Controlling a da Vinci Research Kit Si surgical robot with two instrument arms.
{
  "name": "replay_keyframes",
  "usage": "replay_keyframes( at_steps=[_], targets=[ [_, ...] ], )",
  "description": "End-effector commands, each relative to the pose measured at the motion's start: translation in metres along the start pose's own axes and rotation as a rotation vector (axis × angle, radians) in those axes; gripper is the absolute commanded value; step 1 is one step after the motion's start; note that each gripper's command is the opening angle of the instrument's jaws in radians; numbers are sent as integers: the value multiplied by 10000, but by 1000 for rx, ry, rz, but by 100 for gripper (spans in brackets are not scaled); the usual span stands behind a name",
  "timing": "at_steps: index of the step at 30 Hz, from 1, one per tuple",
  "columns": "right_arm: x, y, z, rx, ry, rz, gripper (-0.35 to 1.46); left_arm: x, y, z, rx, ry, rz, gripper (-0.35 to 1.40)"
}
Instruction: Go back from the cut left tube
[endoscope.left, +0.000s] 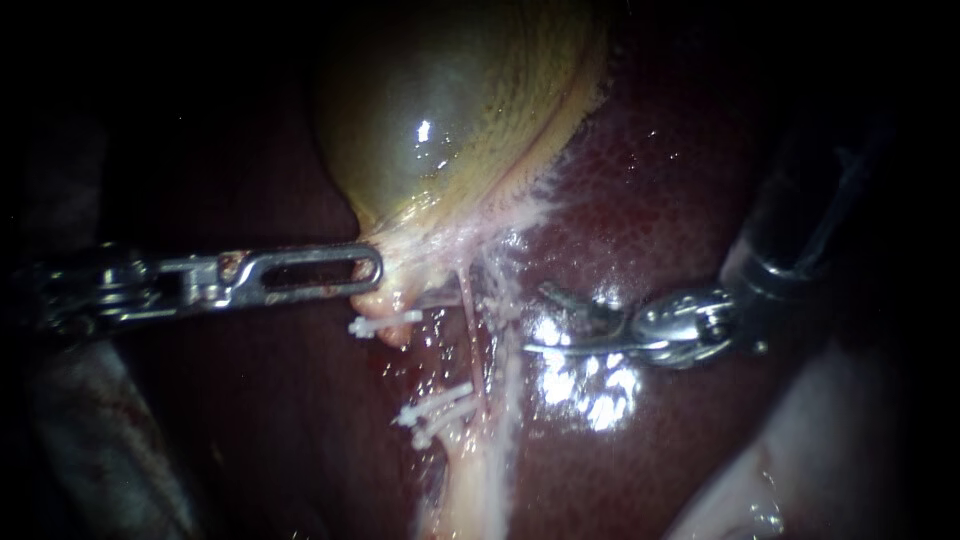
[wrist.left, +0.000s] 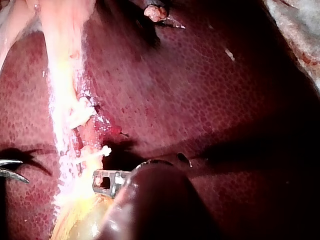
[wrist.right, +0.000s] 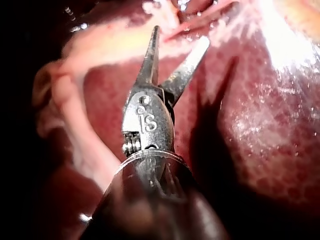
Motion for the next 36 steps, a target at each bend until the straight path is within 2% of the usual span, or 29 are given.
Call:
replay_keyframes(
  at_steps=[1, 8, 15, 20, 28, 36],
  targets=[
    [-1, 2, -2, -6, -2, -7, 121, 0, 0, 0, 0, 1, 0, -35],
    [-8, 16, -12, -44, -10, -56, 128, 0, -1, 1, 0, 1, 1, -35],
    [-9, 18, -14, -58, -13, -58, 128, 1, -4, 8, 1, 4, 2, -35],
    [-9, 17, -13, -58, -13, -58, 128, 0, -10, 25, 4, 11, 11, -35],
    [-10, 16, -10, -62, -13, -58, 128, -11, -17, 66, 7, 25, 12, -35],
    [-11, 16, -7, -59, -12, -58, 128, -12, -18, 81, 9, 30, 14, -35]
  ],
)
